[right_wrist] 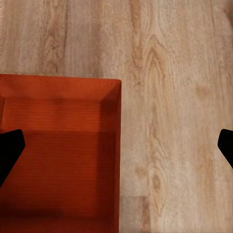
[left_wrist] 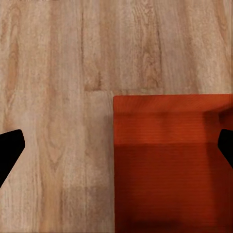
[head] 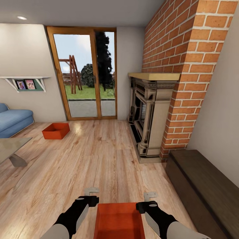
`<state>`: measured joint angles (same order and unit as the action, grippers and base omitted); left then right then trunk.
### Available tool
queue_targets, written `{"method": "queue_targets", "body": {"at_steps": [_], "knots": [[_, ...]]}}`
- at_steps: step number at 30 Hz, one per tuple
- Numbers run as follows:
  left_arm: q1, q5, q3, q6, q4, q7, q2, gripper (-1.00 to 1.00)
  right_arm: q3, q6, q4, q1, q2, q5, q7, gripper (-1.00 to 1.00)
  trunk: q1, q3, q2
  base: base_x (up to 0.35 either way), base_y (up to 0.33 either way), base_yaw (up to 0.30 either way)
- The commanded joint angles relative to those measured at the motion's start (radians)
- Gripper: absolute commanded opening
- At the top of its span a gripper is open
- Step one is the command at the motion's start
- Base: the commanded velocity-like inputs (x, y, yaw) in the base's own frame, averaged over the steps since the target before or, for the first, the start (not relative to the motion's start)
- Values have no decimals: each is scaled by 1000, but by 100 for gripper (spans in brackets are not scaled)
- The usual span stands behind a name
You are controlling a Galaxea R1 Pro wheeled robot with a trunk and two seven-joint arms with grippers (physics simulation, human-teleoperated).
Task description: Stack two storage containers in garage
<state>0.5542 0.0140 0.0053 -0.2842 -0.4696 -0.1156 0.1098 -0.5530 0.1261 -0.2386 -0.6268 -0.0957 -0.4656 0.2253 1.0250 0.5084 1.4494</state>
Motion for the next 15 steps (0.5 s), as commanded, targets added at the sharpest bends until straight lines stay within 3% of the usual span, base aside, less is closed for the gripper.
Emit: {"method": "queue_targets", "body": {"at_steps": [1, 11, 15], "knots": [[0, 1, 0, -6, -2, -4, 2, 100, -8, 6, -2, -1, 0, -6, 6, 100, 0, 1, 1, 0, 0, 0], [0, 3, -1, -7, -6, -7, 19, 100, -8, 10, -13, -1, 3, -8, 2, 100, 0, 1, 1, 0, 0, 0], [1, 3, -3, -8, -6, -8, 21, 100, -9, 10, -14, -1, 4, -8, 2, 100, 15, 14, 29, 0, 0, 0]]}}
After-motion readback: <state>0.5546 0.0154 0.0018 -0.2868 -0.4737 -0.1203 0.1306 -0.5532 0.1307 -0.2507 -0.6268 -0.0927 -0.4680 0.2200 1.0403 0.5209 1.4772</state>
